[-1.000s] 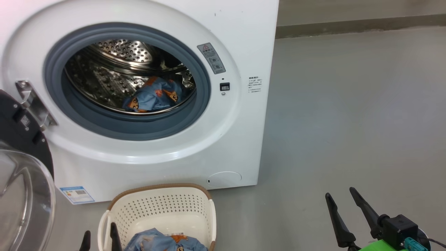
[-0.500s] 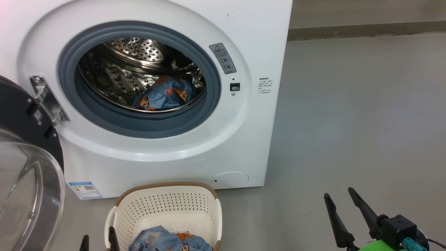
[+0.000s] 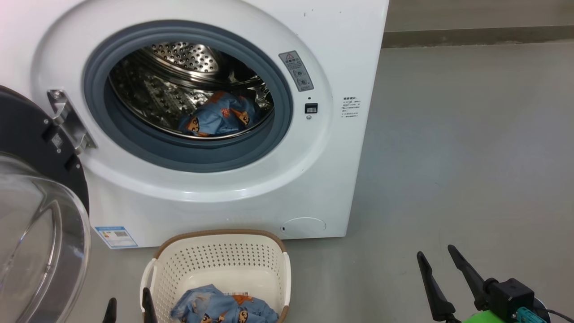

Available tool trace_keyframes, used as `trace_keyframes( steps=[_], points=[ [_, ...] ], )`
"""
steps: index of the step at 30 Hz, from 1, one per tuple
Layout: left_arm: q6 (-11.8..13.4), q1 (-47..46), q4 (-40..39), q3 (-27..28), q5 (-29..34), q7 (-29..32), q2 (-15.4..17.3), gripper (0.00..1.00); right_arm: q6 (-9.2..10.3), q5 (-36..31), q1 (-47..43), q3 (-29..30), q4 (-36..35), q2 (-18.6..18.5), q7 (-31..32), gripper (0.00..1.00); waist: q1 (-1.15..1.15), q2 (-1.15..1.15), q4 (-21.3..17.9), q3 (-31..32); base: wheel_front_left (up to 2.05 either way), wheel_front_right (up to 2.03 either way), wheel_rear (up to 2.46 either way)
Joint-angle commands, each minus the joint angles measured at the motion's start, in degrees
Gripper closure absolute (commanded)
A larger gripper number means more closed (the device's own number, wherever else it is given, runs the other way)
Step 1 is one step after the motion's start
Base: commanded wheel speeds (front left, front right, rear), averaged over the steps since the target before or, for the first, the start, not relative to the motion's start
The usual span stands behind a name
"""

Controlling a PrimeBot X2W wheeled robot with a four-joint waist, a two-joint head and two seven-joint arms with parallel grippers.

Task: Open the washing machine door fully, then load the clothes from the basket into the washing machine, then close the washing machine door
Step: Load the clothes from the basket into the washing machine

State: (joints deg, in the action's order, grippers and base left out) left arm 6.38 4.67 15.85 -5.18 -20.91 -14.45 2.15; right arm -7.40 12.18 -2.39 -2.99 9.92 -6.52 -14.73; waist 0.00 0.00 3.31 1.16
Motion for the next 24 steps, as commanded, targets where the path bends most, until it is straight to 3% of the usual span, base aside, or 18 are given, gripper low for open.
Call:
trace_keyframes(
  steps=[1, 24],
  points=[
    [0.5, -1.0, -1.9, 1.7, 0.2, -0.4, 1.1, 0.0, -0.09, -0.3, 0.6, -1.1, -0.9, -0.1, -0.3, 0.0, 0.0, 0.0, 0.2, -0.1, 0.0, 0.0, 0.0],
    [1.5, -0.4, -3.8, 1.2, -0.6, -0.3, 1.5, 0.0, -0.09, -1.0, 0.2, 0.9, 2.0, 0.0, -0.3, 0.0, 0.0, 0.0, 0.4, -0.8, 0.0, 0.0, 0.0]
  ],
)
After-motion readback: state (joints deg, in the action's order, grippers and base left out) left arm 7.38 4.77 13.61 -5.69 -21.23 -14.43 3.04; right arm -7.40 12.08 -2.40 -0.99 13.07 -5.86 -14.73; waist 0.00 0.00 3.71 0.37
